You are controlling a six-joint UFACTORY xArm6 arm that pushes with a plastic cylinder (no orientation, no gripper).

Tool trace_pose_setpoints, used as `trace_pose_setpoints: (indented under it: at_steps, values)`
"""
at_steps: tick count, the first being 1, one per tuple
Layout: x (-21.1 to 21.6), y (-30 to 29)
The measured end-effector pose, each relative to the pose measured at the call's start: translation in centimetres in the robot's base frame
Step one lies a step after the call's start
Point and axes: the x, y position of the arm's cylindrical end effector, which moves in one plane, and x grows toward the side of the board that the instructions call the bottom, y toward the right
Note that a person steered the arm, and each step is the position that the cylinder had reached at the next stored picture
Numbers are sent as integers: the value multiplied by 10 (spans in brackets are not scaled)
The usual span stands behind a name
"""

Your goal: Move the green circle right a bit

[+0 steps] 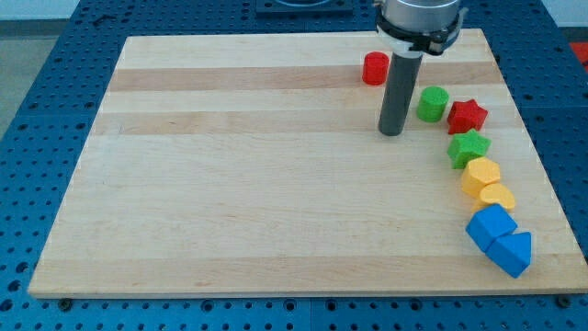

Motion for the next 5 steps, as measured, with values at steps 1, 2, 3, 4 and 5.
trace_pose_setpoints:
  at_steps: [1, 2, 3, 4, 5]
  values:
    - [-9, 9]
    - [-32, 30]
    - [-33, 33]
    - [-38, 43]
    - [-42, 57]
